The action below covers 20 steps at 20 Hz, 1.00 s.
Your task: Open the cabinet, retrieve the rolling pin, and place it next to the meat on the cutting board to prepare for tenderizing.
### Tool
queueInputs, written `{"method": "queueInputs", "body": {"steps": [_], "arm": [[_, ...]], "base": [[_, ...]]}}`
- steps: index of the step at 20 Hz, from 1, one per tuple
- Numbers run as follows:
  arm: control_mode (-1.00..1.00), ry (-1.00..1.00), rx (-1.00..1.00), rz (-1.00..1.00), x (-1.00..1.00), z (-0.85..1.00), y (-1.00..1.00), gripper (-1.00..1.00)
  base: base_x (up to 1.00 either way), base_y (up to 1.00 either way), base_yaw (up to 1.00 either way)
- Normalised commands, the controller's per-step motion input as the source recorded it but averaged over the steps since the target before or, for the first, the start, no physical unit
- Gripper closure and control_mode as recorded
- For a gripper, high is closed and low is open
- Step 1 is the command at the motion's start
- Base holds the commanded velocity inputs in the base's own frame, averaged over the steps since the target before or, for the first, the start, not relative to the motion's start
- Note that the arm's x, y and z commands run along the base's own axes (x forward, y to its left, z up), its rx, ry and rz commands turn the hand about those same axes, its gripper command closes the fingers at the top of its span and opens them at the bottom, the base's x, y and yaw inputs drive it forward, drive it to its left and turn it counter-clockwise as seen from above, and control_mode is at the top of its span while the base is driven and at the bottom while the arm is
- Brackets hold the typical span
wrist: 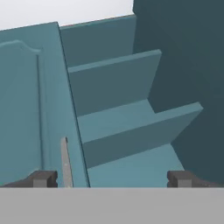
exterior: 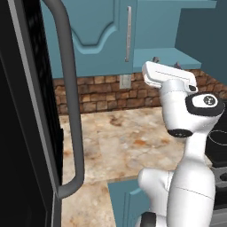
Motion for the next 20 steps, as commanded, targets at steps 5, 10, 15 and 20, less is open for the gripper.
{"method": "queueInputs", "body": {"steps": [5,10,15,20], "arm": [[-1.00,0.22,0.00,0.01,0.15,0.23,0.28,-1.00],[-1.00,0.06,-0.06,0.00,0.00,0.15,0.32,-1.00],[-1.00,0.03,-0.12,0.00,0.00,0.09,0.49,-1.00],[-1.00,0.07,-0.07,0.00,0.02,0.00,0.18,-1.00]], "base": [[0.00,0.00,0.00],[0.00,0.00,0.00],[0.00,0.00,0.00],[0.00,0.00,0.00]]}}
